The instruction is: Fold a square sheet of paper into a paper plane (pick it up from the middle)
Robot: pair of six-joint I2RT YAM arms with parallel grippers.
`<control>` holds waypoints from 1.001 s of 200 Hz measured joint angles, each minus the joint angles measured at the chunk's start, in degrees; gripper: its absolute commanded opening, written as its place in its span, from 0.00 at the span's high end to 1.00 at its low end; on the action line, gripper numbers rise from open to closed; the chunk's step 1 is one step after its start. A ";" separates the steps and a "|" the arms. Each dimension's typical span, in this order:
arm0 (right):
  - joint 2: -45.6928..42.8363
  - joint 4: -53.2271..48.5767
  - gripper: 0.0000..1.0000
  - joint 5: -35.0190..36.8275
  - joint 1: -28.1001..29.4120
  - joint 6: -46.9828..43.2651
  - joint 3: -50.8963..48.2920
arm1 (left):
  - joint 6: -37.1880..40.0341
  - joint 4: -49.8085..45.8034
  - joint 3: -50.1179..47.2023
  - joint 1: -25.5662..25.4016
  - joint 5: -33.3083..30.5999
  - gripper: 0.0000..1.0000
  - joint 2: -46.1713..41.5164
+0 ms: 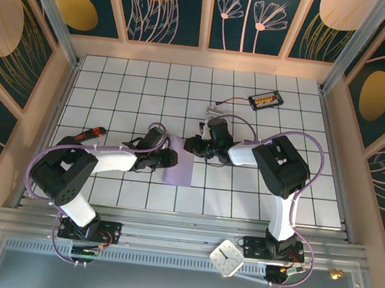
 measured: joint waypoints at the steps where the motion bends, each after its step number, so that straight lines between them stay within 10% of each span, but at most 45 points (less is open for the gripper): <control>1: -0.11 -0.11 0.77 0.02 -0.02 0.04 0.00 | 0.00 0.02 0.00 0.00 0.00 0.64 0.00; 200: -5.31 -2.40 0.87 0.90 -0.74 -0.09 -6.84 | -1.11 -1.97 1.66 -2.73 -5.16 0.60 0.81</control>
